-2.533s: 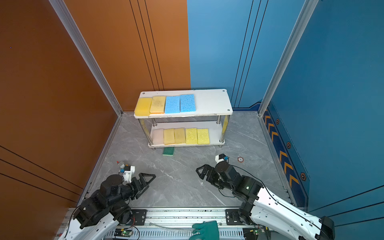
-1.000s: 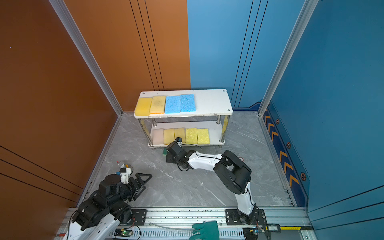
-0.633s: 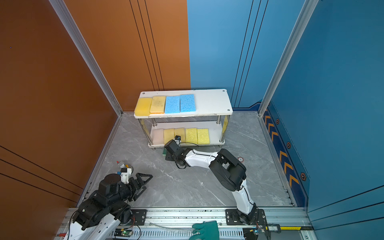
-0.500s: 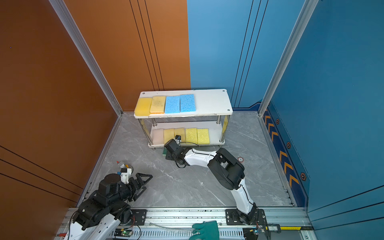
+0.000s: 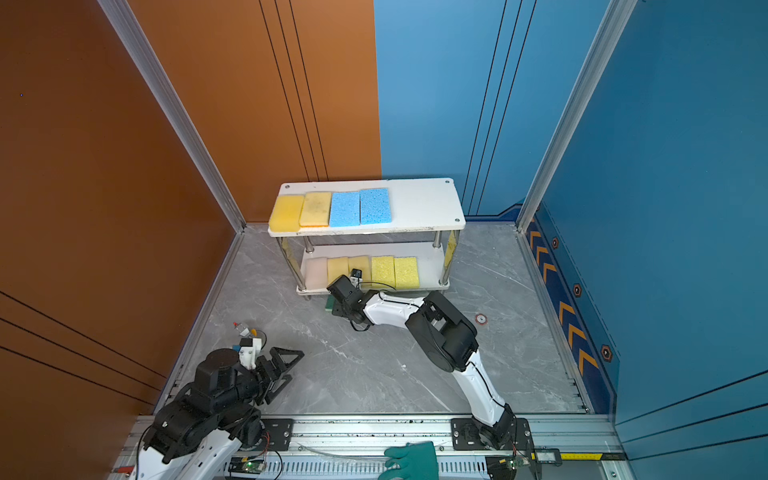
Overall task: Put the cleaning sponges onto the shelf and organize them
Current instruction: 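Reach the right gripper down to the green scouring pad by the shelf, then close the right gripper on the green scouring pad's edge and lift it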
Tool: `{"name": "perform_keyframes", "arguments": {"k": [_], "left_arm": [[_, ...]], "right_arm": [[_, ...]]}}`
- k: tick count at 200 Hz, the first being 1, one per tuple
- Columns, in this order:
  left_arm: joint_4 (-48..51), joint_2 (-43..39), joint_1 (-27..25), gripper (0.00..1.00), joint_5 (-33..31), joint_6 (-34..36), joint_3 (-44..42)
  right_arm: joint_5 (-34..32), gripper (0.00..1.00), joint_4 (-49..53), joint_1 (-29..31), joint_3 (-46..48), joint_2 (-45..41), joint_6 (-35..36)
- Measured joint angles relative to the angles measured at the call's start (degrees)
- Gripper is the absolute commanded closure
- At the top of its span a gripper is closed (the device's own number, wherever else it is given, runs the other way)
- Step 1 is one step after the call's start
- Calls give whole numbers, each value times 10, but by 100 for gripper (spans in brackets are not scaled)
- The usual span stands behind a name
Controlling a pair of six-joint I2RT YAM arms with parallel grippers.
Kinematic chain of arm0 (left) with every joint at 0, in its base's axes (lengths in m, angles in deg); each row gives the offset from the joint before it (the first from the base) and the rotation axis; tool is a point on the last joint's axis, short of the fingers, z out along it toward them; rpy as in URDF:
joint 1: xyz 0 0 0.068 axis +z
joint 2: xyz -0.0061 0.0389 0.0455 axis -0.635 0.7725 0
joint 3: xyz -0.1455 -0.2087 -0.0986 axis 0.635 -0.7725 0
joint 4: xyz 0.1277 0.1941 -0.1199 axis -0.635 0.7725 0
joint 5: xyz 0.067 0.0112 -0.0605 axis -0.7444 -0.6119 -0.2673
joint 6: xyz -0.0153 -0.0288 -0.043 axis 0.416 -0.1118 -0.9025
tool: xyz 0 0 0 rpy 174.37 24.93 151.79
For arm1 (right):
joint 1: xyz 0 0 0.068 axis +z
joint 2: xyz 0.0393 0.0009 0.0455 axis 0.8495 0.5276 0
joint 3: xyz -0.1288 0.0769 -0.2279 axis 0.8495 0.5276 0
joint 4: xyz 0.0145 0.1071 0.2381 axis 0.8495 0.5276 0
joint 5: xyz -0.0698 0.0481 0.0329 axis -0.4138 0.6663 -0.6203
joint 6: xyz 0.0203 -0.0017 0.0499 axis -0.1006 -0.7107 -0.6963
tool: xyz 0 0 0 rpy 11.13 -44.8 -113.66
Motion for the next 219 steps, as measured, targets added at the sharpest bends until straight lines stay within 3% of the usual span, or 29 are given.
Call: {"name": "perform_keyframes", "arguments": {"k": [13,59,107,219], "left_arm": [[1,-1,3,6,1,0,0],[2,-3,12,6,6,0,0],[1,6,21,6,13,11,0],[-13,68,49,6,40,62,28]], "right_arm": [[2,77,2,0,-6,3,0],[2,100,14,-3,-12,2,-1],[4,100,29,-2,29,-36,4],[35,100,74,31,240,-287,-7]]}}
